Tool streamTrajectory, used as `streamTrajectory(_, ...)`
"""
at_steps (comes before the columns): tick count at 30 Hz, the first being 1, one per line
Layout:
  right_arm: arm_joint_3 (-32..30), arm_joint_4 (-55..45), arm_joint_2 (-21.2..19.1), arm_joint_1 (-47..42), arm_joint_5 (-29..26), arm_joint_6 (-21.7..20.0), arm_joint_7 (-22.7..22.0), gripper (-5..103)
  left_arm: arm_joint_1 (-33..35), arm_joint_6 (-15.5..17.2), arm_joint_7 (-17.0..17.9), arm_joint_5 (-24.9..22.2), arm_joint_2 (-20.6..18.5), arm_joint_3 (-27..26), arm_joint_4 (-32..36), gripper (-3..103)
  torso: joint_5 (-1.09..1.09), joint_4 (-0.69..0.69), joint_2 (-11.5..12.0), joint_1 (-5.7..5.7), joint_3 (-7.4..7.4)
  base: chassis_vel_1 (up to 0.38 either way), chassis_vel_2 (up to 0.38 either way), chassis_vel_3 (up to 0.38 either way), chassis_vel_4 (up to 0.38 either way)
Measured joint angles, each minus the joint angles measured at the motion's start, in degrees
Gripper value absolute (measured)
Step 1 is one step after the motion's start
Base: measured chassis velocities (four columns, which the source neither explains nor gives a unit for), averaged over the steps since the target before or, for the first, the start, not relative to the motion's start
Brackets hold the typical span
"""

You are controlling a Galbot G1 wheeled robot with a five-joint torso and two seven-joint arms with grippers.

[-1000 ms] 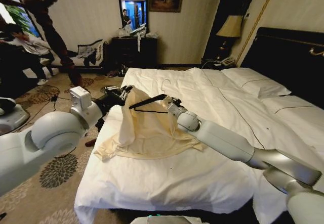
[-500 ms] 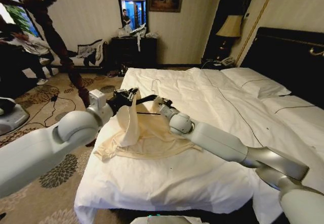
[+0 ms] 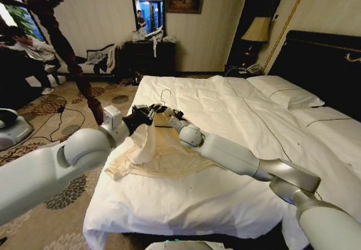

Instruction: Pick up the clothes from the bed and hang them on the clothes hanger.

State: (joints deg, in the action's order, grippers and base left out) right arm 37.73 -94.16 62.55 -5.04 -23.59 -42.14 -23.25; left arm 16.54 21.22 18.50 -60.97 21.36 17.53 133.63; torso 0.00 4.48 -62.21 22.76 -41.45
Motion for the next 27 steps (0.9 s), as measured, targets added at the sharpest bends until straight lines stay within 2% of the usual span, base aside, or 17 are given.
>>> streamTrajectory(3, -0.46, -1.41, -0.64, -0.37, -0.6, 0.0, -0.35, 23, 0.41, -0.11, -0.26, 0.09, -0.05, 0.53, 0.61, -1, 0.0, -0.02, 0.0, 0.0, 0.0, 0.0, 0.0, 0.0, 0.0)
streamTrajectory(4, -0.72, -1.9, -0.96, -0.56, -0.66, 0.0, -0.45, 23, 0.45, -0.15, -0.51, 0.07, -0.05, 0.66, 0.82, 4, 0.0, -0.02, 0.0, 0.0, 0.0, 0.0, 0.0, 0.0, 0.0)
streamTrajectory(5, -0.95, -2.29, -1.2, -0.73, -0.7, 0.0, -0.52, 23, 0.48, -0.24, -0.62, 0.06, -0.06, 0.73, 1.0, 4, 0.0, -0.02, 0.0, 0.0, 0.0, 0.0, 0.0, 0.0, 0.0)
streamTrajectory(7, -1.79, -3.43, -2.04, -1.3, -0.83, 0.0, -0.7, 23, 0.61, -0.74, -0.59, 0.07, -0.06, 0.91, 1.33, 16, 0.0, -0.01, 0.0, -0.01, 0.0, 0.0, 0.0, 0.0, 0.0)
streamTrajectory(8, -1.79, -3.43, -2.04, -1.3, -0.83, 0.0, -0.7, 23, 0.61, -0.74, -0.59, 0.07, -0.06, 0.91, 1.33, 16, 0.0, -0.01, 0.0, -0.01, 0.0, 0.0, 0.0, 0.0, 0.0)
streamTrajectory(10, -2.49, -4.16, -2.68, -1.77, -0.88, 0.0, -0.82, 23, 0.91, -1.22, -0.6, 0.02, -0.33, 0.95, 1.46, 26, 0.0, 0.0, 0.0, 0.0, 0.0, 0.0, 0.0, 0.0, 0.0)
streamTrajectory(11, -2.69, -4.28, -2.82, -1.88, -0.88, 0.0, -0.84, 23, 1.12, -1.56, -0.83, 0.01, -0.6, 0.95, 1.55, 26, 0.0, 0.0, 0.0, 0.0, 0.0, 0.0, 0.0, 0.0, 0.0)
streamTrajectory(12, -3.04, -4.42, -3.0, -2.06, -0.87, 0.0, -0.86, 23, 1.52, -2.04, -1.68, 0.0, -1.21, 0.94, 1.73, 31, 0.0, 0.0, 0.0, 0.0, 0.0, 0.0, 0.0, 0.0, 0.0)
streamTrajectory(13, -3.5, -4.52, -3.18, -2.35, -0.83, 0.01, -0.88, 23, 2.27, -2.45, -3.14, 0.11, -2.27, 0.86, 2.16, 42, 0.01, -0.02, 0.0, 0.0, 0.0, 0.0, 0.0, 0.0, 0.0)
streamTrajectory(15, -3.8, -4.61, -3.29, -2.57, -0.8, 0.0, -0.88, 23, 2.94, -2.59, -3.99, 0.33, -2.92, 0.68, 2.47, 42, 0.01, -0.03, 0.0, -0.01, 0.0, 0.0, 0.0, 0.0, 0.0)
streamTrajectory(17, -4.3, -4.78, -3.52, -2.97, -0.57, 0.0, -0.88, 23, 4.29, -2.62, -5.33, 0.49, -4.01, 0.4, 3.36, 53, 0.0, -0.03, 0.0, -0.01, 0.01, 0.0, 0.0, 0.0, 0.0)
streamTrajectory(20, -4.65, -4.87, -3.64, -3.26, -0.37, 0.01, -0.88, 23, 4.88, -2.67, -5.7, 0.48, -4.47, 0.27, 3.88, 64, 0.0, -0.02, 0.0, -0.01, 0.0, 0.0, 0.0, 0.0, 0.0)
streamTrajectory(22, -5.35, -5.2, -3.94, -3.9, 0.16, 0.27, -0.88, 23, 7.19, -3.1, -5.85, 0.2, -4.85, -2.18, 4.71, 75, 0.0, 0.0, 0.0, 0.0, 0.0, 0.0, 0.0, 0.0, 0.0)
streamTrajectory(23, -5.35, -5.2, -3.94, -3.9, 0.16, 0.27, -0.88, 23, 7.19, -3.1, -5.85, 0.2, -4.85, -2.18, 4.71, 75, 0.0, 0.0, 0.0, 0.0, 0.0, 0.0, 0.0, 0.0, 0.0)
streamTrajectory(24, -5.58, -5.44, -4.11, -4.2, 0.51, 0.53, -0.88, 23, 9.09, -3.13, -5.85, -0.17, -4.99, -4.75, 4.95, 75, 0.0, 0.0, 0.0, 0.0, 0.0, 0.0, 0.0, 0.0, 0.0)
streamTrajectory(26, -5.98, -5.95, -4.55, -4.9, 1.54, 1.15, -0.87, 23, 15.07, -3.26, -5.92, -0.87, -5.33, -12.62, 4.98, 85, 0.0, -0.03, 0.0, 0.0, 0.0, 0.0, 0.0, 0.0, 0.0)
streamTrajectory(27, -5.98, -5.95, -4.55, -4.9, 1.54, 1.15, -0.87, 23, 15.07, -3.26, -5.92, -0.87, -5.33, -12.62, 4.98, 85, 0.0, -0.03, 0.0, 0.0, 0.0, 0.0, 0.0, 0.0, 0.0)
